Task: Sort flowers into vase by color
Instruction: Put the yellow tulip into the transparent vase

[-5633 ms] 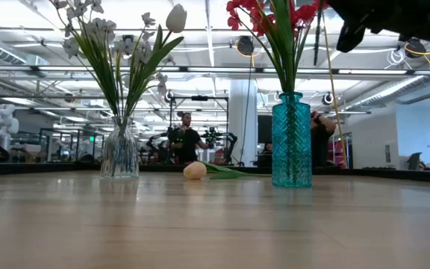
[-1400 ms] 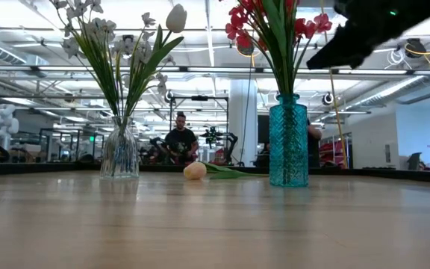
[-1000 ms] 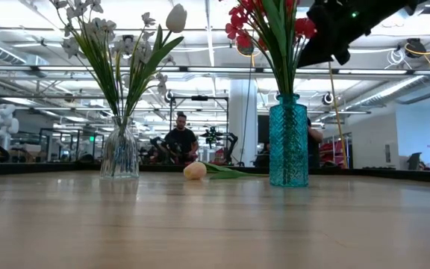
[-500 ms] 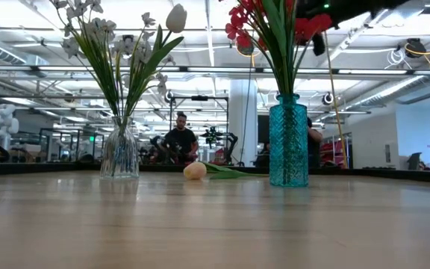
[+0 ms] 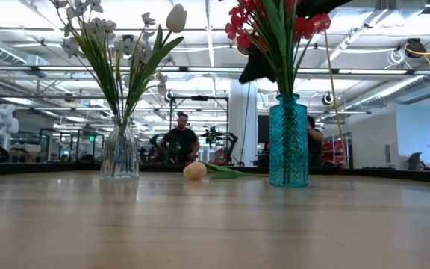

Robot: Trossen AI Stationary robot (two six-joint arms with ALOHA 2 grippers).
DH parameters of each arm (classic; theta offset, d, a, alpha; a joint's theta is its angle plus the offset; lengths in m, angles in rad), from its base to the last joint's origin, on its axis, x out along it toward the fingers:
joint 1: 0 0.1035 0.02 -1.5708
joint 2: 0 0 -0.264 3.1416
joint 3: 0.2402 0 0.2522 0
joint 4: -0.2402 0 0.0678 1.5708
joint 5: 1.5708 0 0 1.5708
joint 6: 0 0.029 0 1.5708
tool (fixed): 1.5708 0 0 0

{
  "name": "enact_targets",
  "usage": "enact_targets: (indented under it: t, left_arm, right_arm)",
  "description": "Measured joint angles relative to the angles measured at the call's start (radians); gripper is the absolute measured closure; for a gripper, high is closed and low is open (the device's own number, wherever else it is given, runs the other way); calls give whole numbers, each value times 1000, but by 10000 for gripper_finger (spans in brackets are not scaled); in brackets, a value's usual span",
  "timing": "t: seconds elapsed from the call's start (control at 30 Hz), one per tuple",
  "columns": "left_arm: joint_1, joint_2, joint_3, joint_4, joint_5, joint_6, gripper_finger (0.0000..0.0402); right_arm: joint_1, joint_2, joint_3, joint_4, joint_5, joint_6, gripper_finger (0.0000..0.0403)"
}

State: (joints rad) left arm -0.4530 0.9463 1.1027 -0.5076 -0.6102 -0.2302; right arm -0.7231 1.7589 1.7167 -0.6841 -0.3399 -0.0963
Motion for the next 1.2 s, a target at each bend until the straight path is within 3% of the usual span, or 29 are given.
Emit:
enact_targets:
  t: [0.23, 0.6, 0.77, 1.2]
  left_arm:
    - [0, 0, 0, 0, 3, 0, 214]
    - [0, 0, 0, 9, -37, -1, 214]
    - [0, 0, 0, 9, -50, 0, 214]
    - [0, 0, 0, -7, -72, 1, 214]
  right_arm:
    - [-42, 216, 174, -222, -4, -222, 365]
    - [3, 385, 190, -468, 83, -723, 364]
    - [60, 401, 190, -437, 71, -725, 347]
    - [225, 400, 190, -352, 109, -799, 252]
